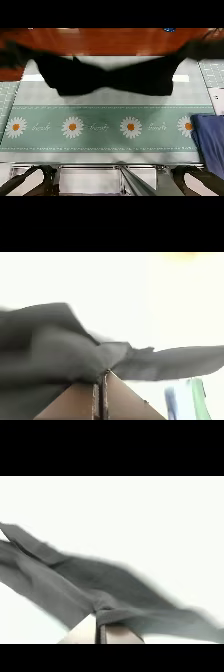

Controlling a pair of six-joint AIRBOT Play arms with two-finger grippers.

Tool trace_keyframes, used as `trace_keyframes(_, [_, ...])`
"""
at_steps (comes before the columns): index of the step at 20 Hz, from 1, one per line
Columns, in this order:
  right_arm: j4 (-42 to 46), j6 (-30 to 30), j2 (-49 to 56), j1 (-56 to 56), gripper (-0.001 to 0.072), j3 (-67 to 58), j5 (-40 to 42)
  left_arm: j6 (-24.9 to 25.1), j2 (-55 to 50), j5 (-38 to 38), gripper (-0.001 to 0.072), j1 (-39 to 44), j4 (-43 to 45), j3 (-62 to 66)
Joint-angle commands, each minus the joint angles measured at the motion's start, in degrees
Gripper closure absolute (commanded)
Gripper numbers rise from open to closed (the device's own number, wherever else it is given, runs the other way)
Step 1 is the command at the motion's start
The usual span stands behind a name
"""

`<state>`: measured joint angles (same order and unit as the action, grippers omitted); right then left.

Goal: Fold the shirts.

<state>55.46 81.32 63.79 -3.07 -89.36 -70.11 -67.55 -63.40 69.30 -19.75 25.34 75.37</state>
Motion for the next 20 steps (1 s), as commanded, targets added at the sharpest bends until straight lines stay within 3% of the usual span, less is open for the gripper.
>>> trace_keyframes(1, [10.6, 4.4, -2.6, 0.3, 0.0682, -24.6, -4.7, -1.7, 8.4, -5.4, 0.0686, -3.0, -1.8, 15.4])
trace_keyframes(4, [11.5, 4.0, -9.1, 0.3, 0.0682, -29.2, -7.4, -1.7, 15.1, -5.7, 0.0686, -6.1, 3.4, 23.6])
trace_keyframes(6, [13.8, 4.0, -13.9, 0.3, 0.0682, -29.2, -8.0, -2.1, 20.7, -6.1, 0.0686, -7.5, 11.4, 25.1])
trace_keyframes(8, [16.3, 4.9, -18.3, 0.3, 0.0682, -29.2, -9.9, -5.4, 26.2, -6.2, 0.0686, -6.8, 21.5, 25.1])
trace_keyframes(14, [23.1, 8.2, -25.3, 0.3, 0.0681, -29.2, -21.3, -13.5, 36.2, -4.2, 0.0686, 14.3, 51.4, 25.1])
trace_keyframes(18, [20.0, 9.9, -25.4, 0.3, 0.0682, -24.4, -26.3, -19.8, 34.4, 8.8, 0.0686, 22.6, 54.4, 24.0])
trace_keyframes(20, [17.2, 9.2, -25.4, 0.3, 0.0682, -16.7, -25.6, -20.4, 32.9, 11.0, 0.0686, 23.1, 54.2, 19.6])
